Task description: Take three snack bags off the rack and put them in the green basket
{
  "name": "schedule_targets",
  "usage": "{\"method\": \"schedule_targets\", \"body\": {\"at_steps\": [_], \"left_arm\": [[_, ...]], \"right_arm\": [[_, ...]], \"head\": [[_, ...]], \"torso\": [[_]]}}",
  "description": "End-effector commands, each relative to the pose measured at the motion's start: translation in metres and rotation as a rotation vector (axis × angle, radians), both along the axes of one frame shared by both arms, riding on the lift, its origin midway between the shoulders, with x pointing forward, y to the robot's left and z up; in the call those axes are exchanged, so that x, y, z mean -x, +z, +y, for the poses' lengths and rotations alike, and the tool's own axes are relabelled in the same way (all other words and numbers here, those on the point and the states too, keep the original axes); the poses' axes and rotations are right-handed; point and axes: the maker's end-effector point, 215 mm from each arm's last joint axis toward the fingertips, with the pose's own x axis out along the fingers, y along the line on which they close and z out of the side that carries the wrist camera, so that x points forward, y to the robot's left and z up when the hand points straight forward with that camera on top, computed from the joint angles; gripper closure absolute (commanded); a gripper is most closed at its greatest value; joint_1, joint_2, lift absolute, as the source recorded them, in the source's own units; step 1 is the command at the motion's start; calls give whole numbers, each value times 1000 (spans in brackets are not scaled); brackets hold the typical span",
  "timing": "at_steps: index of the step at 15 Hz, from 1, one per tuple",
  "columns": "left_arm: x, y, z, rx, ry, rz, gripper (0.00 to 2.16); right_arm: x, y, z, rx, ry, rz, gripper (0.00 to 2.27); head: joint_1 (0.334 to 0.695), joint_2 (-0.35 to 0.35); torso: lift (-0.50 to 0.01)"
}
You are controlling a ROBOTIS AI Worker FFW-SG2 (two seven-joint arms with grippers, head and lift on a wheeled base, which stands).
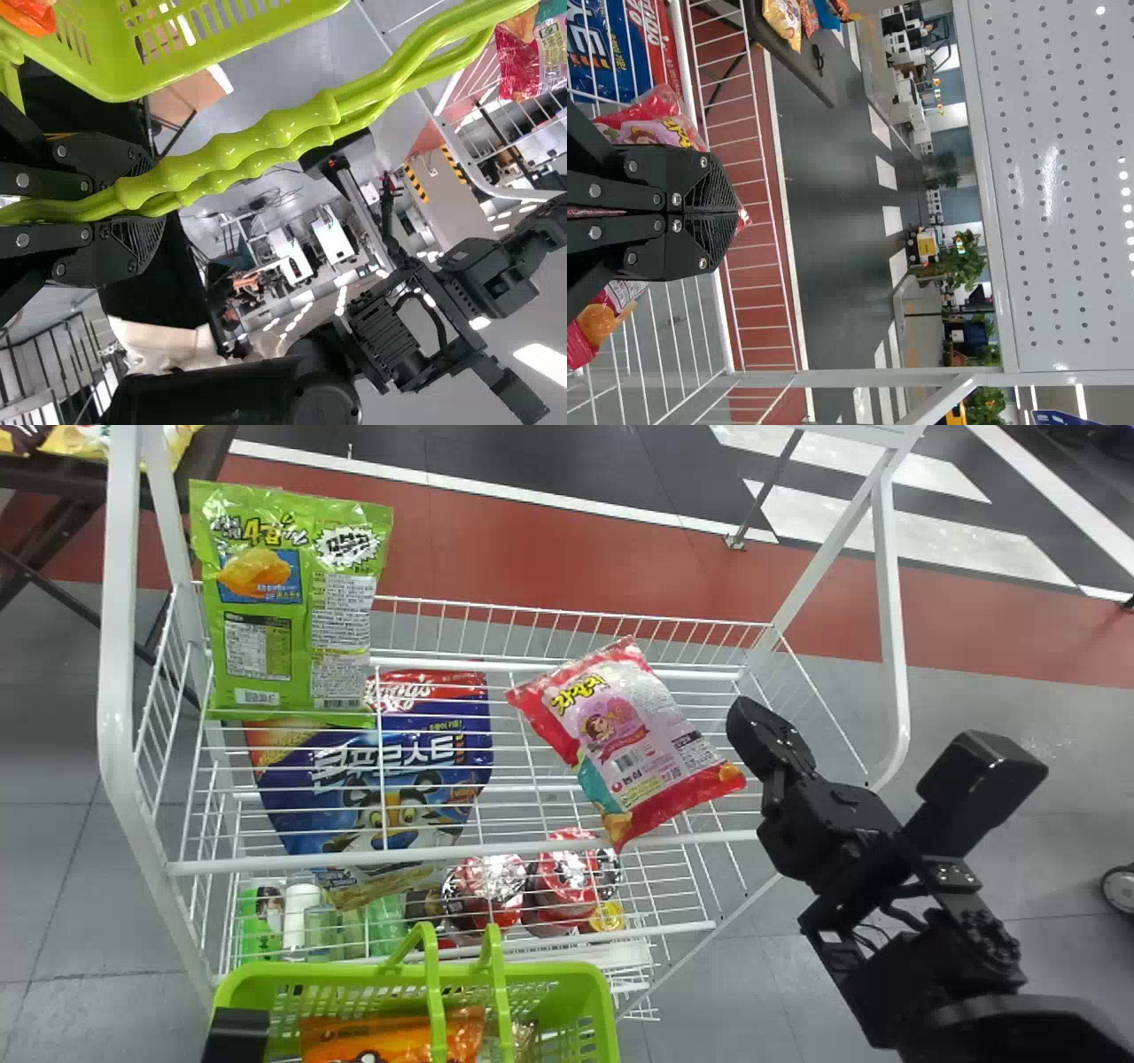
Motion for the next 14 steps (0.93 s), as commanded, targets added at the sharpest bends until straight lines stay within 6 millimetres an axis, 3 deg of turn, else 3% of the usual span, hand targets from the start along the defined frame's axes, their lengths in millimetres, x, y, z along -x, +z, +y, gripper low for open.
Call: {"method": "schedule_targets", "body": {"at_steps": [1,2,3,4,5,9,14], "left_arm": [[-1,0,-1,1,-1,-1,1541],[0,0,-1,-1,-1,-1,1541],[0,0,-1,-1,-1,-1,1541],[0,-1,0,-4,-2,1,1541],[0,-1,0,-3,-1,4,1541],[-1,-4,2,3,4,9,1541],[-8,-5,7,21,16,15,1541]], "right_arm": [[-4,1,-3,-2,1,1,2142],[-9,1,-4,2,1,4,1858],[-17,-14,2,-9,39,72,1231],[-26,-41,14,-44,98,205,252],[-36,-59,24,-75,144,312,-1],[-83,-56,39,-55,185,419,39],[-114,-87,31,-21,161,482,63]], "head": [[695,-350],[695,-350],[695,-350],[695,-350],[695,-350],[695,-350],[695,-350]], "torso": [[-18],[-18],[-18],[-18],[-18],[-18],[-18]]}}
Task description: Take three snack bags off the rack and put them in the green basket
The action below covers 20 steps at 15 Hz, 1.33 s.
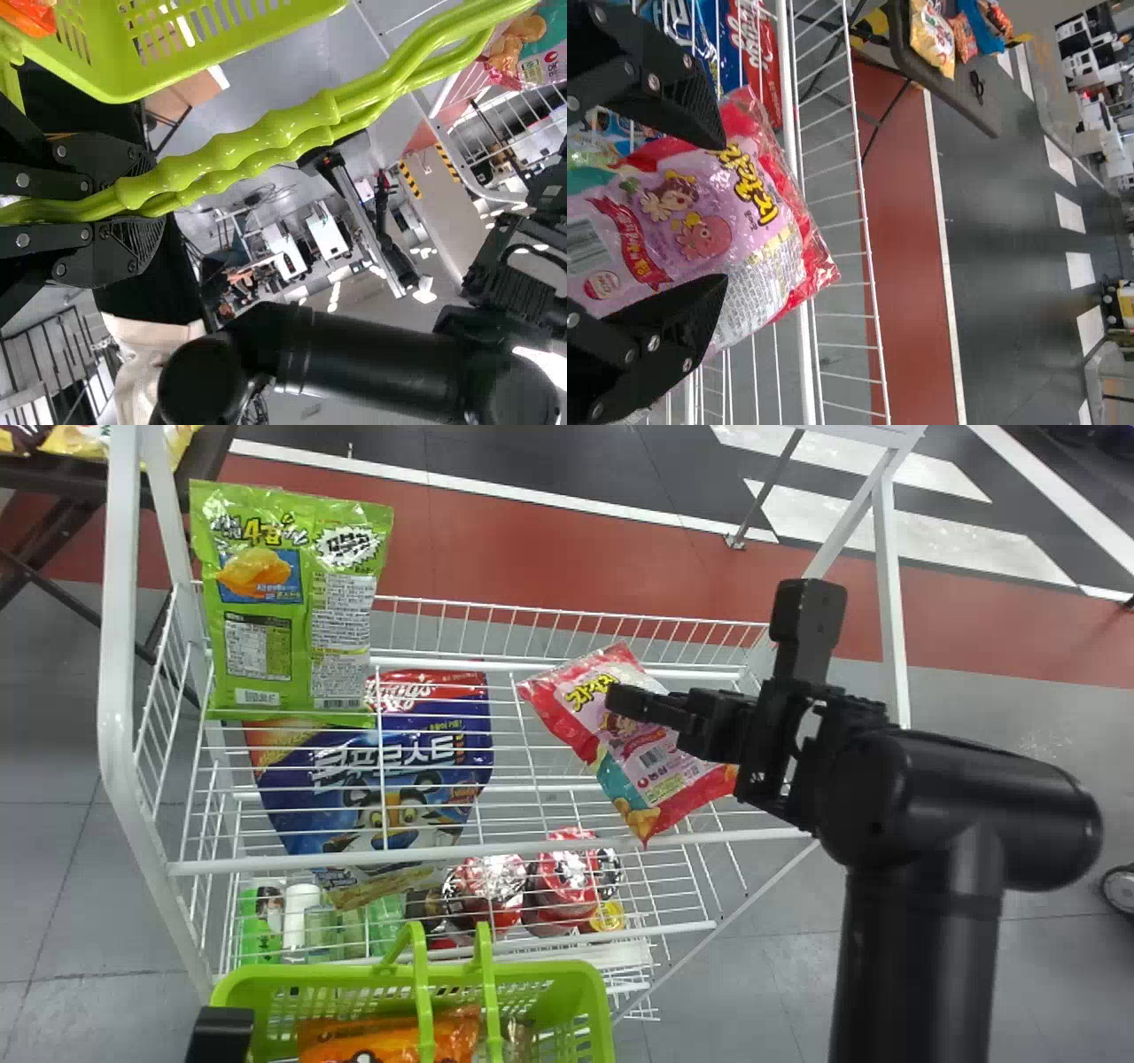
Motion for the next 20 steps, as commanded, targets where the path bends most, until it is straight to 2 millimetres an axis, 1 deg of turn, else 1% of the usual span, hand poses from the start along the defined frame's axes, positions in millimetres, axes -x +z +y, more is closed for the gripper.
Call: {"method": "schedule_targets", "body": {"at_steps": [1,2,3,4,5,6,7,8,12,14,16,18,19,20], "left_arm": [[-3,0,1,2,3,-2,1541],[-4,-1,0,0,2,-3,1541],[-6,-1,0,-1,0,-5,1541],[-6,-1,-2,0,-7,-5,1541],[-7,-1,-3,-2,-10,-5,1541],[-7,-2,-3,-5,-12,-4,1541],[-9,-3,-4,-8,-10,-5,1541],[-9,-4,-4,-7,-11,-1,1541],[-10,-4,-3,-12,-9,-3,1541],[-8,-4,-3,-12,-10,1,1541],[-7,-3,-3,-11,-10,1,1541],[-7,-3,-3,-11,-9,0,1541],[-7,-2,-4,-9,-9,-4,1541],[-7,-1,-4,-8,-9,-6,1541]], "right_arm": [[-7,-17,-1,12,5,39,70],[-6,-22,-1,18,14,53,103],[-2,-28,3,11,26,73,198],[1,-31,6,6,38,90,400],[4,-33,6,3,46,100,812],[6,-34,6,3,47,110,1639],[8,-35,6,5,48,111,2152],[7,-33,5,15,55,85,2223],[1,-26,6,23,64,8,2223],[-2,-8,5,16,54,-76,2223],[1,17,3,-11,42,-176,2223],[13,40,-1,-42,31,-256,2223],[21,49,-2,-59,31,-286,2223],[34,60,-4,-78,33,-322,2223]], "head": [[695,-350],[695,-350],[695,-350],[695,-350],[695,-350],[695,-350],[695,-350],[695,-350],[695,-350],[695,-350],[695,-350],[695,-350],[695,-350],[695,-350]], "torso": [[-18],[-18],[-18],[-18],[-18],[-18],[-18],[-18],[-18],[-18],[-18],[-18],[-18],[-18]]}}
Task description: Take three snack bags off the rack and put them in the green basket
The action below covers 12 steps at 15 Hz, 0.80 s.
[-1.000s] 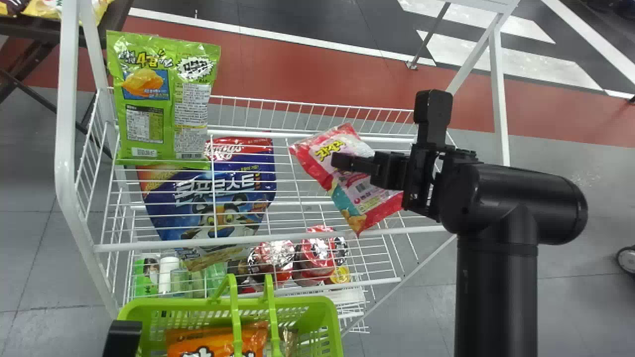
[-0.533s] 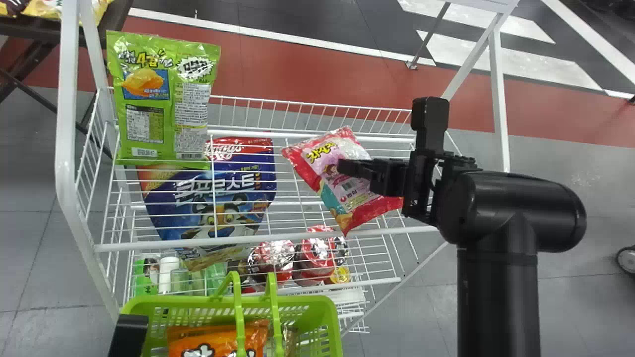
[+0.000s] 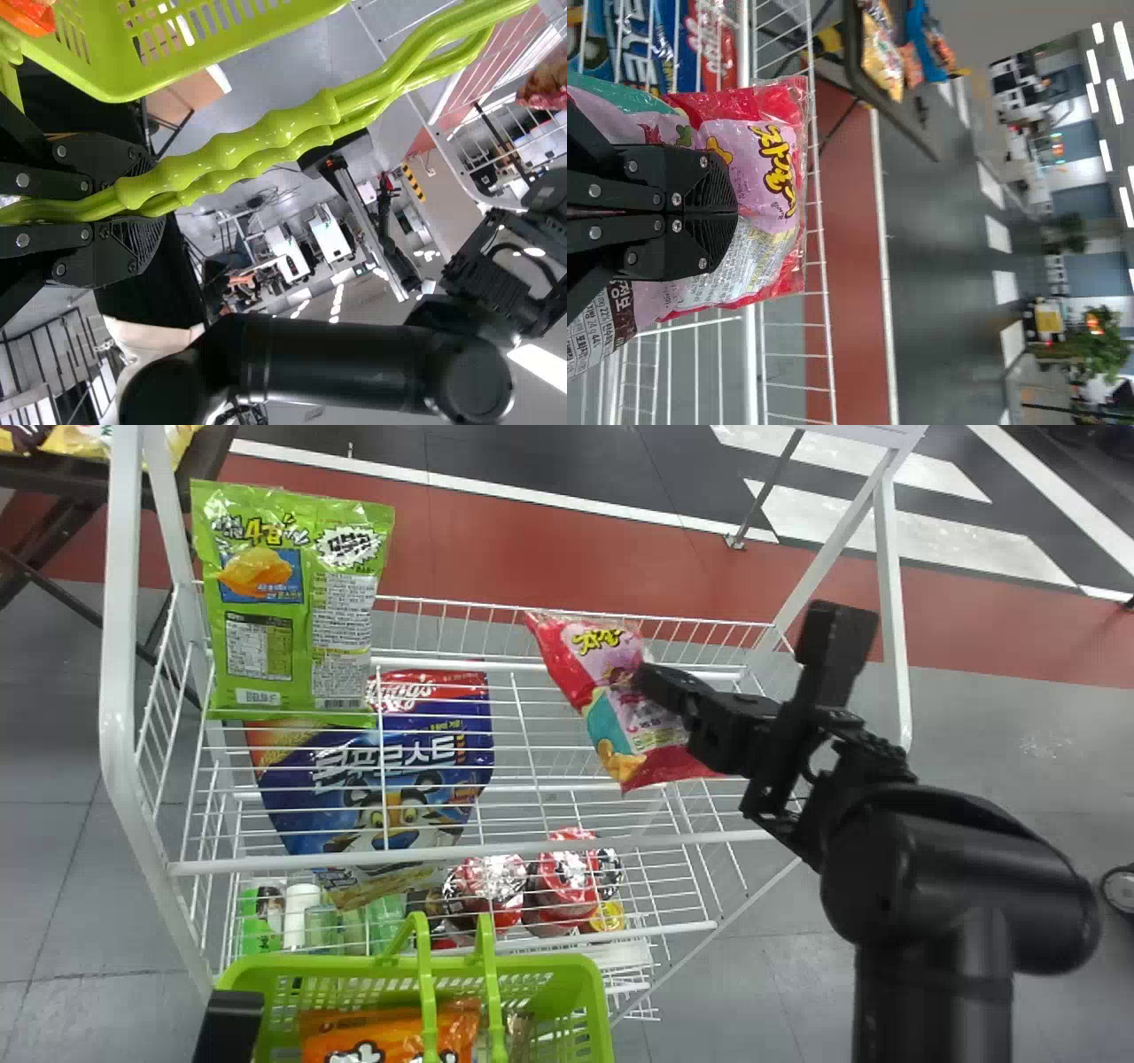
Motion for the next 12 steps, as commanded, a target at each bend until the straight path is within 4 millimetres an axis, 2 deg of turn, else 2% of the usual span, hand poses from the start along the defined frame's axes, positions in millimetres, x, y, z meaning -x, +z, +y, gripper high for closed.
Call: {"method": "schedule_targets", "body": {"at_steps": [1,3,5,6,8,10,12], "left_arm": [[0,1,0,1,1,-3,1541],[-1,1,2,-1,5,-2,1541],[-1,0,2,-4,8,-3,1541],[-3,0,1,-2,13,-4,1541],[-7,2,2,10,43,-24,1541],[-9,3,0,9,46,-29,1541],[-9,3,0,5,48,-31,1541]], "right_arm": [[32,22,-2,-41,9,-62,2223],[71,31,-2,-50,15,-65,2223],[113,29,2,-80,41,-11,2223],[135,20,10,-103,66,47,2223],[169,-3,38,-157,141,188,2223],[213,-32,60,-249,201,351,2223],[235,-47,71,-279,225,434,2223]], "head": [[695,-350],[695,-350],[695,-350],[695,-350],[695,-350],[695,-350],[695,-350]], "torso": [[-18],[-18],[-18],[-18],[-18],[-18],[-18]]}}
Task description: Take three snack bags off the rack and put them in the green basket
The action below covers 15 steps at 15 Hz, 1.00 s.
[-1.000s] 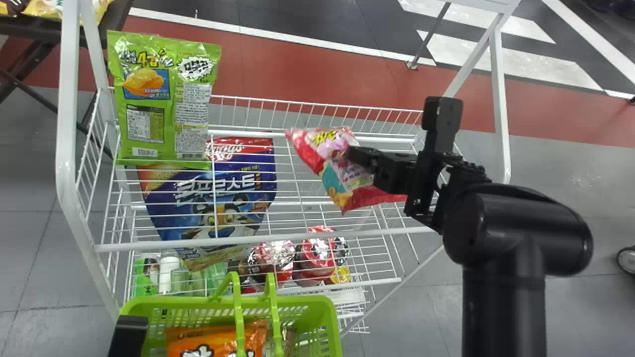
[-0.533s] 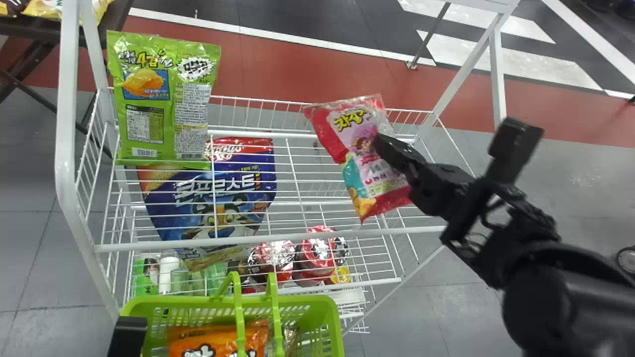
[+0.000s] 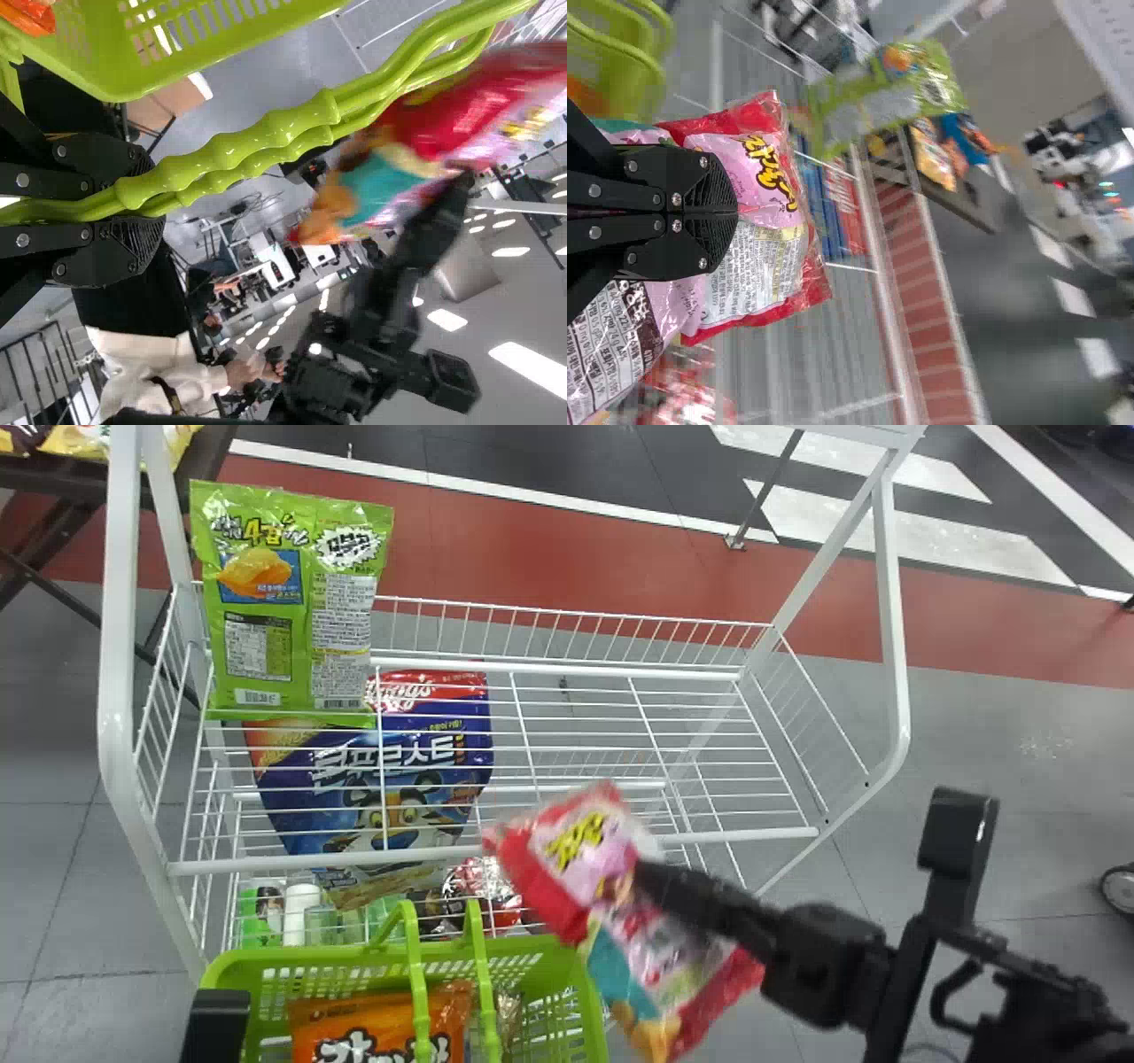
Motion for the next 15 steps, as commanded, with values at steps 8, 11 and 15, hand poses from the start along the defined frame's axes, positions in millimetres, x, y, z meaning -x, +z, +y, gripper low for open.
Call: {"method": "schedule_targets", "body": {"at_steps": [8,11,15], "left_arm": [[4,6,-1,4,-5,-9,1541],[5,7,-1,5,-1,-11,1541],[5,6,0,3,1,-10,1541]], "right_arm": [[45,-125,71,119,206,217,2223],[64,-177,78,252,277,286,2223],[67,-167,69,250,261,289,1042]], "head": [[695,-350],[695,-350],[695,-350]], "torso": [[-18],[-18],[-18]]}}
